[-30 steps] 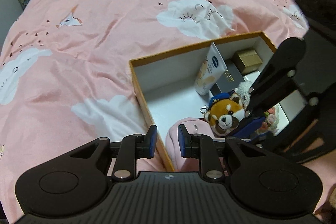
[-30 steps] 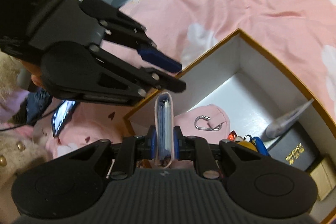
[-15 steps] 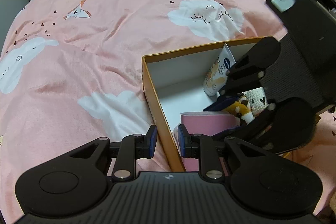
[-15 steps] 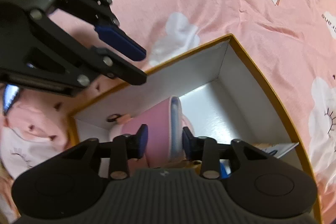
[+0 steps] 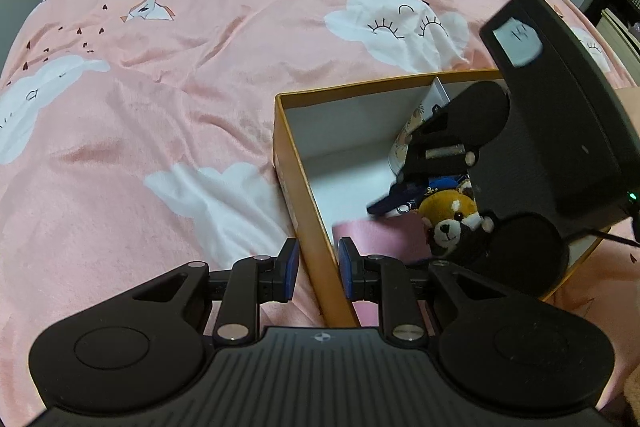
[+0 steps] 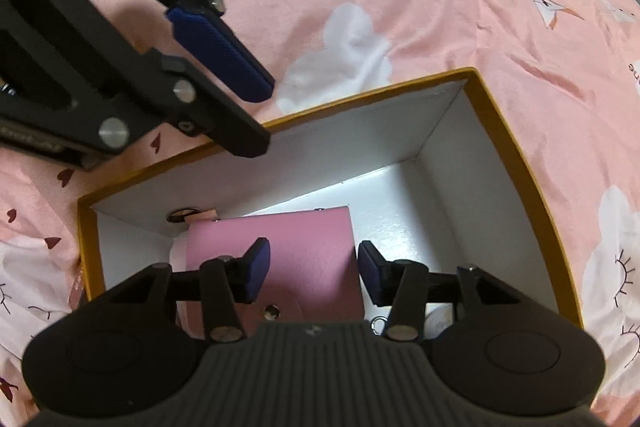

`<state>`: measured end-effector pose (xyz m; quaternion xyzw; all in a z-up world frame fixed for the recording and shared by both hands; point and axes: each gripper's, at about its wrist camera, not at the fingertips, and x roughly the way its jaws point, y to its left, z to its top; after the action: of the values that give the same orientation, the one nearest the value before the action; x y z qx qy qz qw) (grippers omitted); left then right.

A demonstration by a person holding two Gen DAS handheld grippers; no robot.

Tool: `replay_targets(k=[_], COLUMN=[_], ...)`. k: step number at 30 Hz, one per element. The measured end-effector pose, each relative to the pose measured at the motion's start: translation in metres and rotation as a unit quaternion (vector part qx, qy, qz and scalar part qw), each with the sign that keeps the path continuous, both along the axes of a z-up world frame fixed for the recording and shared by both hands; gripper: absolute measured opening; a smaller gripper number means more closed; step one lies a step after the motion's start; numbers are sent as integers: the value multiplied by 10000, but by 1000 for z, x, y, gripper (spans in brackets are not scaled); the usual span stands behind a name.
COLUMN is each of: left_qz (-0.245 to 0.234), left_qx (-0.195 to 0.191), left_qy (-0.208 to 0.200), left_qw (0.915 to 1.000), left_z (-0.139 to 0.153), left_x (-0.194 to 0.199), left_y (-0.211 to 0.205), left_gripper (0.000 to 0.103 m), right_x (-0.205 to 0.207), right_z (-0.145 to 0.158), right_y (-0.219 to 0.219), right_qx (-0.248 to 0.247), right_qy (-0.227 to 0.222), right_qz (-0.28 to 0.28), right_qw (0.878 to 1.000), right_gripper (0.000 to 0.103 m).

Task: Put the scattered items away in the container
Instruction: 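Lower the pink wallet into the box and open the right gripper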

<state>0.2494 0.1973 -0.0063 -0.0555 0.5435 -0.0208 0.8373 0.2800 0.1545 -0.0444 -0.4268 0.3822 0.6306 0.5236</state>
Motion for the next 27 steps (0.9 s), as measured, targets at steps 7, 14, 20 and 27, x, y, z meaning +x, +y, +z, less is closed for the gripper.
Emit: replay_targets(k=[7, 14, 20, 27], left_qz=[-35, -75, -82, -141], left_qx=[15, 68, 97, 152], left_qy=[35, 61, 109, 111], left_qw=[10000, 9999, 9999, 9997], left_z=[0, 1, 0, 3], left_x=[-1, -2, -4, -11], left_y=[-1, -3, -5, -12], left_gripper=[24, 25, 26, 28], right_x=[-15, -22, -30, -38], right_z=[2, -2, -15, -8], right_y=[-6, 1, 1, -5], right_qx=[113, 50, 53, 121], right_qy=[-74, -377, -412, -633], right_qz=[887, 1284, 1118, 1111], right_qw=[9960, 9910, 9929, 9917], right_gripper=[50, 50, 50, 48])
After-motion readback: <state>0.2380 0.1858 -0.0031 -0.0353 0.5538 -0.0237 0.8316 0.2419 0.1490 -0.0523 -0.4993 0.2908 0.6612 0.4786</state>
